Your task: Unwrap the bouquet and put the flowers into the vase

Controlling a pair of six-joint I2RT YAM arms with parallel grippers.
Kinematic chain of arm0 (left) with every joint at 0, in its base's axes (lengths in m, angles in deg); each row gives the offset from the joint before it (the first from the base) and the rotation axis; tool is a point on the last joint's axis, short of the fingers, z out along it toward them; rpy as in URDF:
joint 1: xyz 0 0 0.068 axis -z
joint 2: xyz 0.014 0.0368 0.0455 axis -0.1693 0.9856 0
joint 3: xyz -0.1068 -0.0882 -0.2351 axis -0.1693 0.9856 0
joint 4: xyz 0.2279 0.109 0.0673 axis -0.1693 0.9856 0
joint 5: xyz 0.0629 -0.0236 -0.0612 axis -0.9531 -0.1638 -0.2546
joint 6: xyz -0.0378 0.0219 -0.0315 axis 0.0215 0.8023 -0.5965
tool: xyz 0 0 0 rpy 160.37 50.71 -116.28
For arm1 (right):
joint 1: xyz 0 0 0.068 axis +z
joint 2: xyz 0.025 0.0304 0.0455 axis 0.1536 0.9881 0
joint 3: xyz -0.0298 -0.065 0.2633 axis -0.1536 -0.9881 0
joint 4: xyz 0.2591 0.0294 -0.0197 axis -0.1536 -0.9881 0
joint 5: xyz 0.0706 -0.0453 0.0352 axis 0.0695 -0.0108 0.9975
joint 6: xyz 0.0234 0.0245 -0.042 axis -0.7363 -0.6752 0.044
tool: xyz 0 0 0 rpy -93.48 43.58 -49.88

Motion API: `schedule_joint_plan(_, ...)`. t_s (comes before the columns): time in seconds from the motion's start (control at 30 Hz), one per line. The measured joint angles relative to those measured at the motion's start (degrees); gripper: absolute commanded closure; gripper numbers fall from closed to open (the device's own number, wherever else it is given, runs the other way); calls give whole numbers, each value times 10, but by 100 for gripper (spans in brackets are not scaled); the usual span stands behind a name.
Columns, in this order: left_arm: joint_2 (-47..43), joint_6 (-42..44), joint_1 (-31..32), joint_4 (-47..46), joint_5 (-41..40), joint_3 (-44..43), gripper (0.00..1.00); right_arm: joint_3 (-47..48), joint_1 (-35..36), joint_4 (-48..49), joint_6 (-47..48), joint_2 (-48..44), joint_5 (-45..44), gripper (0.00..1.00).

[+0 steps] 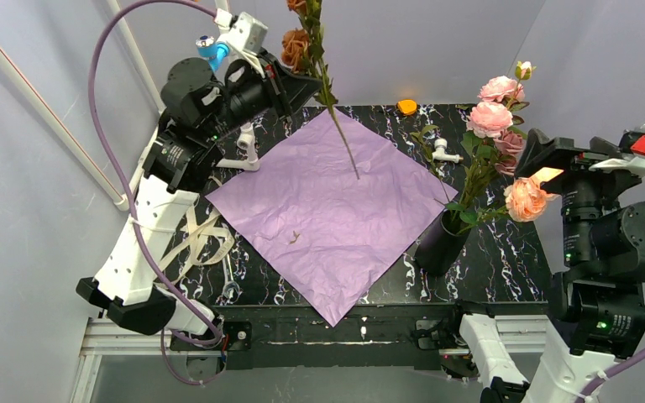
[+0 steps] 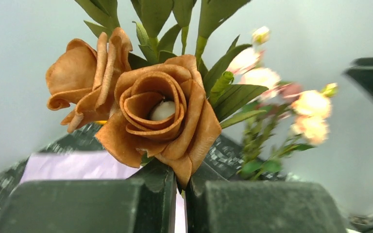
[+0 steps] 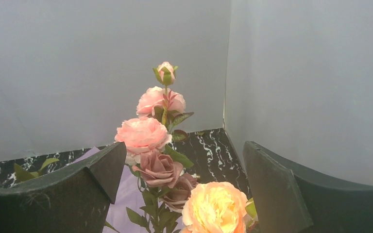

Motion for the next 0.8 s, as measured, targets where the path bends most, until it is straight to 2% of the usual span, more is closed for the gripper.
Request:
schedule_joint_plan(0.2, 18, -73, 14, -102, 116, -50, 100, 30, 0, 10, -5, 3, 14, 0)
schedule_joint_plan(0.33, 41, -91, 62, -150, 159, -64, 100, 51, 0, 10, -11, 8, 19, 0)
schedule_joint_plan(0.6, 104, -49, 183, -182, 189, -86, 100, 69, 0, 9, -14, 16, 19, 0)
schedule_joint_plan(0.8, 141, 2, 234, -192, 187, -87, 100, 74, -1, 7, -14, 18, 17, 0)
